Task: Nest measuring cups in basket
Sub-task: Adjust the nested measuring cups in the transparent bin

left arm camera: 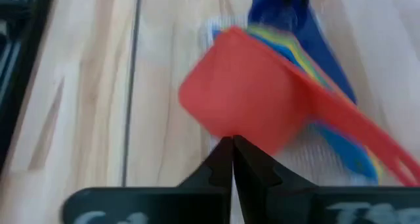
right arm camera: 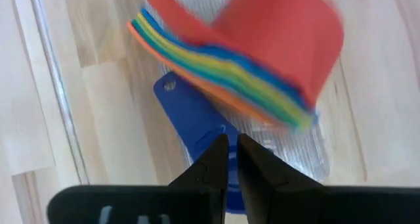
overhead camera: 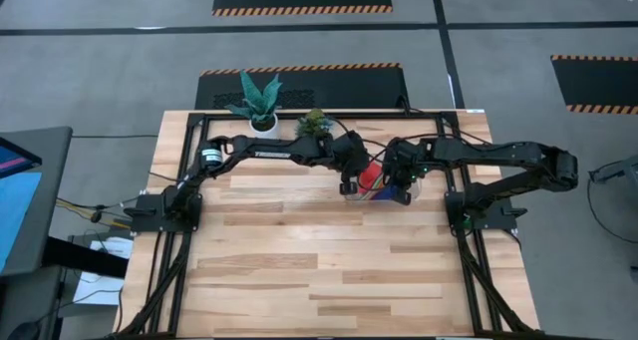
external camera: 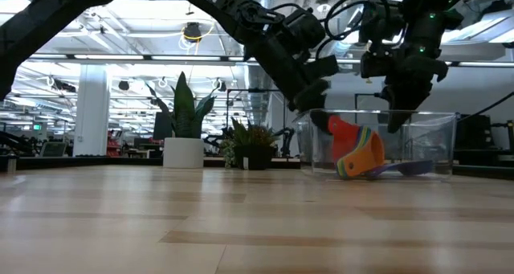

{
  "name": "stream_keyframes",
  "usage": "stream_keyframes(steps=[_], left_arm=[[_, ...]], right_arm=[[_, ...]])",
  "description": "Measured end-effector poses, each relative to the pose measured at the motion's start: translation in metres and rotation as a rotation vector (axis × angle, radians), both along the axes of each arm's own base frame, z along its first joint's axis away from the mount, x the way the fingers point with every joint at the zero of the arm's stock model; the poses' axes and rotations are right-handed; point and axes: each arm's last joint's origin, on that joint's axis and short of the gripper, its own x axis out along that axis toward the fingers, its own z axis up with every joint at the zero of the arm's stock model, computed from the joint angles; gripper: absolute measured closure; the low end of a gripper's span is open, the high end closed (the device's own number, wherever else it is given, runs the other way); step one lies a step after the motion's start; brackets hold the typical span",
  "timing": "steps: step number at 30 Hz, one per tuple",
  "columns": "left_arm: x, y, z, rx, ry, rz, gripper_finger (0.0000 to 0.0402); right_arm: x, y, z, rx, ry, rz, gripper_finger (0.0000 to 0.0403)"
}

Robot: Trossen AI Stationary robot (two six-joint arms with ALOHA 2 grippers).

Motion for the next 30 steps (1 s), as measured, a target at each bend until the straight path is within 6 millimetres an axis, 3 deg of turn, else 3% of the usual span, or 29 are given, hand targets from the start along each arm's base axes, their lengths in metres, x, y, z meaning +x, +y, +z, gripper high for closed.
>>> stream_keyframes(steps=[13,22,30], left_arm=[[0.004,-0.001,-0.002,-0.002,-0.029,0.017,0.0401],[0.008,0.002,0.002,0.017,-0.089,0.100,0.0401],[0.008,0.002,0.010,0.026,-0.108,0.101,0.0401]], right_arm=[[0.001,0.000,0.000,-0.003,-0.007,0.001,0.0351],[0.002,-0.002,0.005,-0.055,-0.002,-0.019,0.0396],[-0.001,-0.006,0.007,-0.002,0.011,-0.119,0.0387]])
